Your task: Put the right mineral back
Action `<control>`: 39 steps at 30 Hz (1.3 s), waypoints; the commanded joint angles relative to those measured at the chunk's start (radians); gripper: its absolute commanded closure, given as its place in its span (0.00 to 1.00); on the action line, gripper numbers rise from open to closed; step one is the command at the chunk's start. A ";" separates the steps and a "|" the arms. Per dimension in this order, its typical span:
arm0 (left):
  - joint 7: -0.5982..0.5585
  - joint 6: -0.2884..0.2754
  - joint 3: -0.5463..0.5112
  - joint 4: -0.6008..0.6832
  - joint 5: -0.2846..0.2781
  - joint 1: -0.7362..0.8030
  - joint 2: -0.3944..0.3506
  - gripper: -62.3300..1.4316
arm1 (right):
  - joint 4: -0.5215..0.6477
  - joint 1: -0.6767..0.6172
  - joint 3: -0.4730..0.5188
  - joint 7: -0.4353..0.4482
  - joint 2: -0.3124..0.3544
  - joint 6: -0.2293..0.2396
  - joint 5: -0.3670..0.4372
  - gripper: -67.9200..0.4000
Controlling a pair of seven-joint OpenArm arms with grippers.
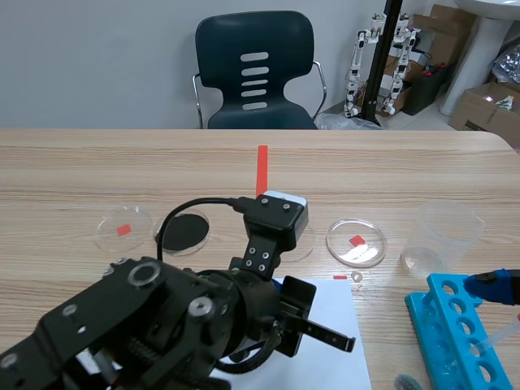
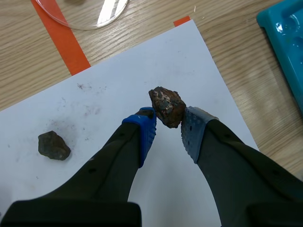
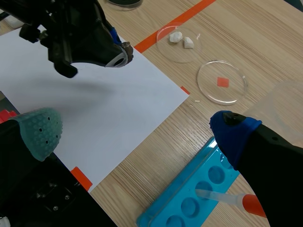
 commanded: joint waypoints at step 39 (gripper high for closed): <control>0.232 0.087 0.204 -0.517 -0.077 -0.422 0.257 0.76 | 0.014 -0.002 -0.003 0.018 0.000 -0.001 0.011 0.00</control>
